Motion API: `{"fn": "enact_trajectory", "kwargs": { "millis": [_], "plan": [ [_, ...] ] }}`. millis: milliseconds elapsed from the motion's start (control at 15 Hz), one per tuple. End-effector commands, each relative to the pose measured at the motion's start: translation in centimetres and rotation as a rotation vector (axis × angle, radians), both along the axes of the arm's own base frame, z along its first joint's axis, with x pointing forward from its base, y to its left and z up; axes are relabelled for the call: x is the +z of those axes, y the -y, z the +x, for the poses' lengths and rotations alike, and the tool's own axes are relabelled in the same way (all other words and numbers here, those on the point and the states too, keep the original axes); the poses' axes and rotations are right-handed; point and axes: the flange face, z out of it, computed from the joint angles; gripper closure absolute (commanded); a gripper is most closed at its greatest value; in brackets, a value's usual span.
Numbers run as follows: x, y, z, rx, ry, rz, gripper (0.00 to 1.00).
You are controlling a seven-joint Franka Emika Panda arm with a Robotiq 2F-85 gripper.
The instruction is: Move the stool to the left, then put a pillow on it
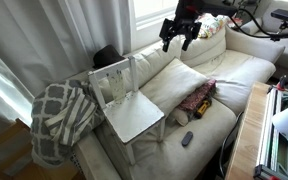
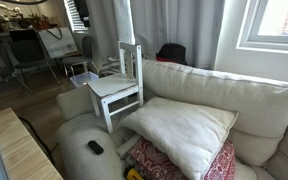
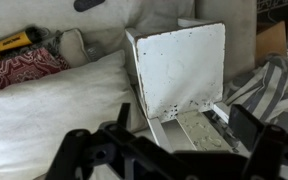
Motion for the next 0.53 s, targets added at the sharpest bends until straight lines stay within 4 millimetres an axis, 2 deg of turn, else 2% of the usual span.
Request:
{"fn": "enact_trajectory", "kwargs": {
  "millis": [0, 200, 267, 467],
  "plan": [
    [-1.3, -1.7, 5.6, -0.191, -0.057, 0.012, 0.00],
    [-2.2, -2.5, 8.4, -0.352, -0.097, 0.042, 0.00],
    [-1.2, -2.0, 6.3, -0.267, -0.067, 0.036, 0.00],
    [-2.1, -2.3, 8.1, -0.329, -0.090, 0.048, 0.00]
  ]
}}
